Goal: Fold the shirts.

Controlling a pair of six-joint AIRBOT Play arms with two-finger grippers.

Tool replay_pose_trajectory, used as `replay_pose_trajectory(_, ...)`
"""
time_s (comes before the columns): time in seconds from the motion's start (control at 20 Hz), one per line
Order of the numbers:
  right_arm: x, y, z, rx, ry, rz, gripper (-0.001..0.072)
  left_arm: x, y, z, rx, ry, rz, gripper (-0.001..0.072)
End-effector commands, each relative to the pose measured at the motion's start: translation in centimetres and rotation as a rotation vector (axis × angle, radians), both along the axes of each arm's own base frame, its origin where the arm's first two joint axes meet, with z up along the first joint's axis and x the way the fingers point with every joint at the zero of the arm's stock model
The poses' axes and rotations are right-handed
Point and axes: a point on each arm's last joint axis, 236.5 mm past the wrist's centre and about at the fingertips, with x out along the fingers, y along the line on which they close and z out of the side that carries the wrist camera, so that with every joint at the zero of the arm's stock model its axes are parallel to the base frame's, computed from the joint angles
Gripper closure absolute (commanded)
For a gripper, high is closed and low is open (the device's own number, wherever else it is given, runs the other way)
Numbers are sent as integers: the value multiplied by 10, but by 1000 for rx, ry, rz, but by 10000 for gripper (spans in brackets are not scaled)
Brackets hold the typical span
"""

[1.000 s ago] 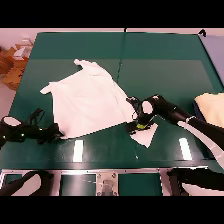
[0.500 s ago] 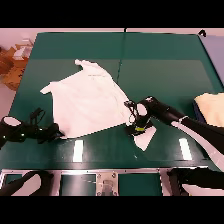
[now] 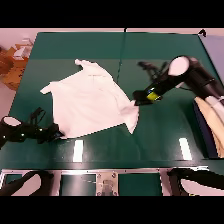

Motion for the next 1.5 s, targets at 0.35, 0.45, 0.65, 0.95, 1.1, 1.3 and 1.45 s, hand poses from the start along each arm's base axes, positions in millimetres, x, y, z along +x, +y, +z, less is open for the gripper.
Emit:
replay_pose_trajectory(0.35,29,-123,48,984,-134,-521,698,63,-45,107,-302,-225,-58,690)
replay_pose_trajectory(0.45,33,-123,101,1158,-217,-478,698,97,-55,189,-403,-395,-110,689)
replay_pose_trajectory(0.65,8,-133,250,1492,-541,-283,696,123,-55,372,-315,-837,-200,689)
replay_pose_trajectory(0.95,-80,-149,485,1445,-1364,-116,697,42,-74,649,-70,-1603,-236,689)
replay_pose_trajectory(1.1,-125,-139,554,1256,-1647,-126,697,-8,-83,713,-25,-1834,-214,689)
replay_pose_trajectory(1.3,-125,-138,565,901,-1784,-217,697,14,-63,699,72,-1759,-136,689)
replay_pose_trajectory(1.45,-70,-158,515,598,-1654,-343,697,57,-34,660,159,-1618,-74,689)
